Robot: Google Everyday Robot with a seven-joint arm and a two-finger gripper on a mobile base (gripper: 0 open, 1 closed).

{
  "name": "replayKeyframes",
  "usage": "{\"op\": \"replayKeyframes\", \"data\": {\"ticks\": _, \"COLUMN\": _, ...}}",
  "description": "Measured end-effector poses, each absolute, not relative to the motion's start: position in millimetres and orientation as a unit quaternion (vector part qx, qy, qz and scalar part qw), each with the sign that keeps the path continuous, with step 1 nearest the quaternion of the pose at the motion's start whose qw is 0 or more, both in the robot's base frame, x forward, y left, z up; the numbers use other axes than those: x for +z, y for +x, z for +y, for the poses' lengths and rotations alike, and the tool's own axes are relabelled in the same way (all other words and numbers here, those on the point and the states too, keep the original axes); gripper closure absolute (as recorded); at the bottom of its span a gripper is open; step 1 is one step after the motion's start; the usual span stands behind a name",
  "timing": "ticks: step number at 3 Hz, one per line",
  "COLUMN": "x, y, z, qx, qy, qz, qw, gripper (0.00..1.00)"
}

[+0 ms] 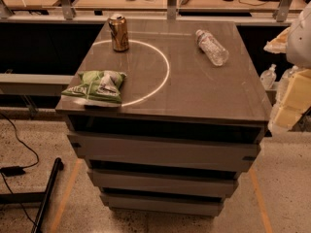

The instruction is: Pick green jalapeno chip bag

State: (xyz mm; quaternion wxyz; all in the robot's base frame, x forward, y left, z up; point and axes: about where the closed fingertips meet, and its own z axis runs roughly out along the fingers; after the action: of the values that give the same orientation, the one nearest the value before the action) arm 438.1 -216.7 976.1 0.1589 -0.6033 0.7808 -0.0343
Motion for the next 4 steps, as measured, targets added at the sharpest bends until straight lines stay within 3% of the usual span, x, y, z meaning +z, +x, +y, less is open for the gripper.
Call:
{"op": "replayKeyframes", "data": {"ticks": 2, "x": 978.1, "y": 445.7, "z": -187.3, "qx": -0.03, "qy": -0.627, "qz": 0.759, "qw": 0.172, "gripper": 0.0}}
{"op": "replayKeyframes", "data": {"ticks": 4, "x": 977.0, "y": 464.2, "z": -33.6, "qx": 0.017, "qy": -0.733, "qz": 0.649, "qw": 0.202, "gripper": 0.0}}
